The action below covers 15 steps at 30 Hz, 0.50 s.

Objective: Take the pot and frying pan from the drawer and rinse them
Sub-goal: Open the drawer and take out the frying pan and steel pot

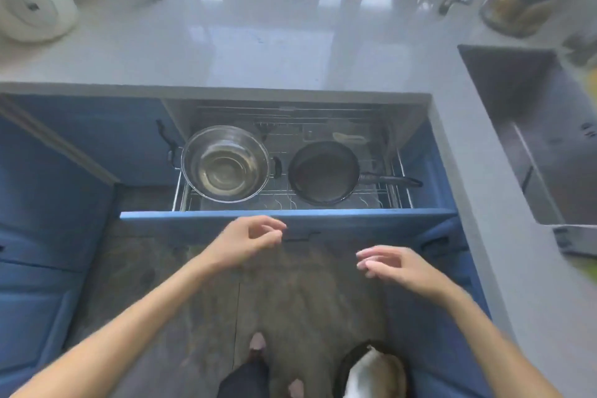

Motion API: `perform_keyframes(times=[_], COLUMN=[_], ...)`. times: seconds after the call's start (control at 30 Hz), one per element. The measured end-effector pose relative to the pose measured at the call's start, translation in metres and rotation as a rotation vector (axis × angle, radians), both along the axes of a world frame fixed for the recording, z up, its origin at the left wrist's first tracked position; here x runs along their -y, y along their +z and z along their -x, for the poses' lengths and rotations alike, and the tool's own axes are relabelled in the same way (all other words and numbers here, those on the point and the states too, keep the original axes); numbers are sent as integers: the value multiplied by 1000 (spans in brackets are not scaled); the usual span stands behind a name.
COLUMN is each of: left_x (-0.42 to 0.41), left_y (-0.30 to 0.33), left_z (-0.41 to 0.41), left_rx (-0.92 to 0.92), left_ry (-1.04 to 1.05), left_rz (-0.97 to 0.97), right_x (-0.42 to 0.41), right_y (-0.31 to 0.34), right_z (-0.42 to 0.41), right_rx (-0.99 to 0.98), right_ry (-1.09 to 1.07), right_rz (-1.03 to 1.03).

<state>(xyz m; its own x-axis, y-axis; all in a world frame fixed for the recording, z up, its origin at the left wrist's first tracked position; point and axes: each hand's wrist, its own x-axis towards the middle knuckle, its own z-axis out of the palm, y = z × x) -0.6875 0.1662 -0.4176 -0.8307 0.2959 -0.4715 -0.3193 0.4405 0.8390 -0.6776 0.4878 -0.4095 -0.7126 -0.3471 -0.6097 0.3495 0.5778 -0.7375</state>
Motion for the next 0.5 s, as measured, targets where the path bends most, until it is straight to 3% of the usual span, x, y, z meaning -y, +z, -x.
perform_keyframes(times=[0.1, 0.2, 0.33, 0.5], left_x=[5, 3, -2, -16], left_y=[16, -16, -101, -177], left_z=[68, 140, 219, 258], left_rx=[-122, -130, -47, 28], left_ry=[101, 83, -44, -62], left_rz=[-7, 50, 212, 338], right_x=[-22, -20, -7, -5], right_y=[30, 17, -36, -108], right_z=[54, 112, 178, 240], right_rx=[-154, -245, -218, -97], right_ry=[-134, -161, -189, -165], right_rz=[-32, -113, -138, -177])
